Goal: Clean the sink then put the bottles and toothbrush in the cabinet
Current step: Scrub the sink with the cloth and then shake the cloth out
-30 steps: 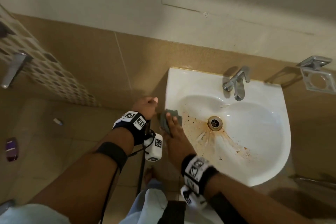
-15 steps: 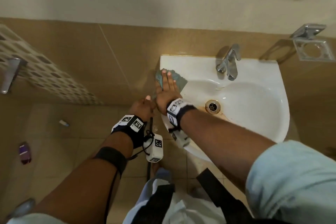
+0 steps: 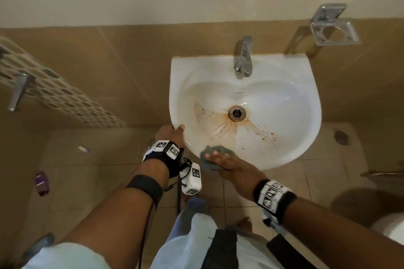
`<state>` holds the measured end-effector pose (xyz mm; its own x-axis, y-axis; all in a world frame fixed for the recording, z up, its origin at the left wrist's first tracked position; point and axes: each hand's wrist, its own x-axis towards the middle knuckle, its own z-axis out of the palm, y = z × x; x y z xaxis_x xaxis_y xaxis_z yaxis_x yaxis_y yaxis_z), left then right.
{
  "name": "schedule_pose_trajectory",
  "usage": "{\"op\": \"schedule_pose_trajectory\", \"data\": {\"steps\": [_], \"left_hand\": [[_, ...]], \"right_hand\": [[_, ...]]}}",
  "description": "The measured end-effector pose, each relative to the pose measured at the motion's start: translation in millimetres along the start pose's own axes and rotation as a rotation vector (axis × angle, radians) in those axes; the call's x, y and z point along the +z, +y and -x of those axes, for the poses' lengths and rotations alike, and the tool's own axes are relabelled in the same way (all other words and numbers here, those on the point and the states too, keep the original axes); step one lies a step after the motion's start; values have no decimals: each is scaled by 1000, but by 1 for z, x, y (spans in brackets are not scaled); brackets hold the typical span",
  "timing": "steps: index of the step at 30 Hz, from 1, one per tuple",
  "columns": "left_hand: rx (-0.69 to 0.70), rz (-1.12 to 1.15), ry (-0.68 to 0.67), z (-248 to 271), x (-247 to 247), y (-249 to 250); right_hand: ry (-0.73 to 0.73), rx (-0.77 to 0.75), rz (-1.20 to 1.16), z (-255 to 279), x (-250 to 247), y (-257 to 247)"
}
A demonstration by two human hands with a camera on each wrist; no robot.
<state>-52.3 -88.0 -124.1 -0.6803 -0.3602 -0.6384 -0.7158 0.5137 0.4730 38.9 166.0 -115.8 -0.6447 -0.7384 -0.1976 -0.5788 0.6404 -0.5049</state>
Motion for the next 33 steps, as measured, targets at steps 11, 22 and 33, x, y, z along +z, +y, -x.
{"op": "schedule_pose_trajectory", "data": {"steps": [11, 22, 33], "left_hand": [[64, -318, 27, -16, -6, 4], [0, -183, 76, -31, 5, -3], [76, -262, 114, -21, 4, 2]], "right_hand": [[236, 0, -74, 66, 3, 50], [93, 15, -166, 29, 12, 26], [287, 105, -8, 145, -72, 177]]}}
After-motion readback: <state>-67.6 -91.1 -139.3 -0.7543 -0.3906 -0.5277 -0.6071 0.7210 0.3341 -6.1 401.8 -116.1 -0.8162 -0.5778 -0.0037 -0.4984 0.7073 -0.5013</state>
